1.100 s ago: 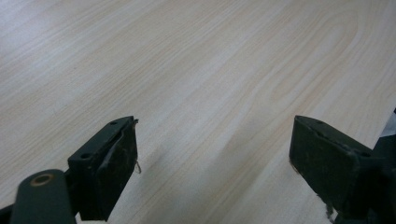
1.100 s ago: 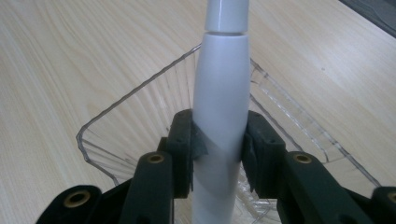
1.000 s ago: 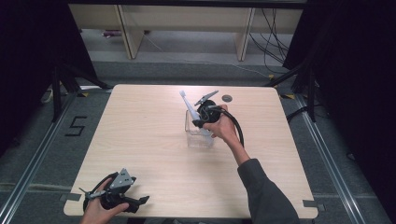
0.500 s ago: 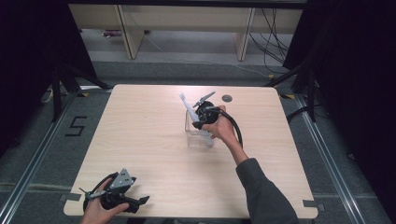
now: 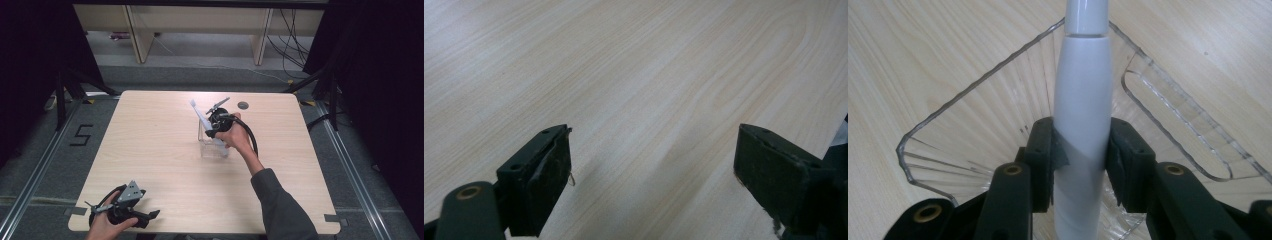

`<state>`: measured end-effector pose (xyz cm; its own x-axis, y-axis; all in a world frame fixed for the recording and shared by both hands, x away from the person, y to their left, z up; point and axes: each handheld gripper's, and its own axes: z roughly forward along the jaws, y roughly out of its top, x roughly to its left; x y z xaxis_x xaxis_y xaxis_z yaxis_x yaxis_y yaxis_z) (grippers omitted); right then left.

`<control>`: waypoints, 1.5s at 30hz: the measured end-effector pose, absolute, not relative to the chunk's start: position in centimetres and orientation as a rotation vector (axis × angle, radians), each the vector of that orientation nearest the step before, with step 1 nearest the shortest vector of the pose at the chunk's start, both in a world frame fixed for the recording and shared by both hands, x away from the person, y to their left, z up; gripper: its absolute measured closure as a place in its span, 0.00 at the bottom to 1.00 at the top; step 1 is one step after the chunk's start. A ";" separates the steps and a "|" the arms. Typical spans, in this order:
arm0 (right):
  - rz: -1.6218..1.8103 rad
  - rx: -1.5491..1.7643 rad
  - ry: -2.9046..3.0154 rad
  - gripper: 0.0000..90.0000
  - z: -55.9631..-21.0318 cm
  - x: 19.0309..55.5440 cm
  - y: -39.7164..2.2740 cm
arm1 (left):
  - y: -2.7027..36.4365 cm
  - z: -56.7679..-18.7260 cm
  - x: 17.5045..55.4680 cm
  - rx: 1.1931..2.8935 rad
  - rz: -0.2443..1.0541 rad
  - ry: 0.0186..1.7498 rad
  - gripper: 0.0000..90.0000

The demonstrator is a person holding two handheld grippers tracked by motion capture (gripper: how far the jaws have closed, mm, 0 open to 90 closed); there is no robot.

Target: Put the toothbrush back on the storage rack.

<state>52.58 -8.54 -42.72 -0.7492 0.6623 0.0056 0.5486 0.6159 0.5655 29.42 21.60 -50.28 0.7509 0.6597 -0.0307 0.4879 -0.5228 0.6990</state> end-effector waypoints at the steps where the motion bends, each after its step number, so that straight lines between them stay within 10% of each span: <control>1: 0.812 1.040 2.617 0.71 -42.6 52.4 -8.5 | 21.6 -50.3 29.4 2.230 0.309 0.856 0.17; 45: 1.162 0.956 2.446 0.43 -38.4 48.2 -14.8 | 21.6 -50.4 29.4 2.223 0.308 0.866 0.17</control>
